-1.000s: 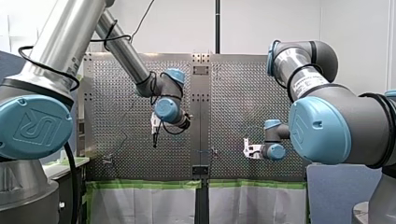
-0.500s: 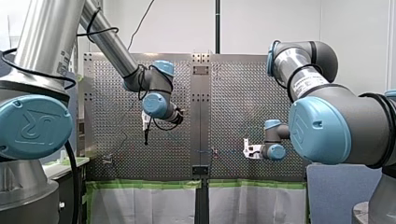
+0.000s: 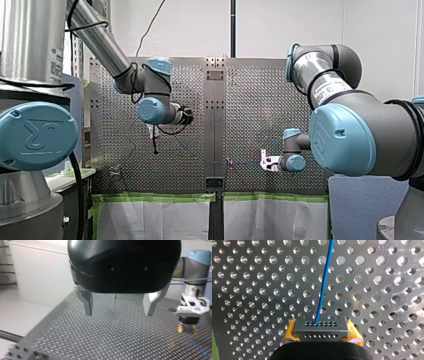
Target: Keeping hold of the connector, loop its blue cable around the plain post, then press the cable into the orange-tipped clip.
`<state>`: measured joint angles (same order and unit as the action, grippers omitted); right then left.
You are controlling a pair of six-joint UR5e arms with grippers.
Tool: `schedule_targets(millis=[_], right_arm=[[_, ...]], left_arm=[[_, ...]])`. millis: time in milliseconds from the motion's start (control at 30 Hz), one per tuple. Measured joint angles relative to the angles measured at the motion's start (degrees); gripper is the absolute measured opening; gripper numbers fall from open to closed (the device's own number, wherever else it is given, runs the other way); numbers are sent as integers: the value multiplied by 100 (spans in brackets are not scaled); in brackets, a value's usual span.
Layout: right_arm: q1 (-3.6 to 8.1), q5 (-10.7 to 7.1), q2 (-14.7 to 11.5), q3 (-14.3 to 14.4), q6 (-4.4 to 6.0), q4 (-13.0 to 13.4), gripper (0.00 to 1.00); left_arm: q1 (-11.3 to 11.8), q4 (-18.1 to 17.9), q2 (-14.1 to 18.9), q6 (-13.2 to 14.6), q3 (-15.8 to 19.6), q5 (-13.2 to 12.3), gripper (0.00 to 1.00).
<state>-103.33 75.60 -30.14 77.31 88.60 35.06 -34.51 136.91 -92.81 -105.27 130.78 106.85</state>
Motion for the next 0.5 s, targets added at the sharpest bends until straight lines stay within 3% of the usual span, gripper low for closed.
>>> schedule_targets(millis=[500], right_arm=[[18,0,2,0,27,11,0]], left_arm=[[13,-117,116,-28,117,-2,100]])
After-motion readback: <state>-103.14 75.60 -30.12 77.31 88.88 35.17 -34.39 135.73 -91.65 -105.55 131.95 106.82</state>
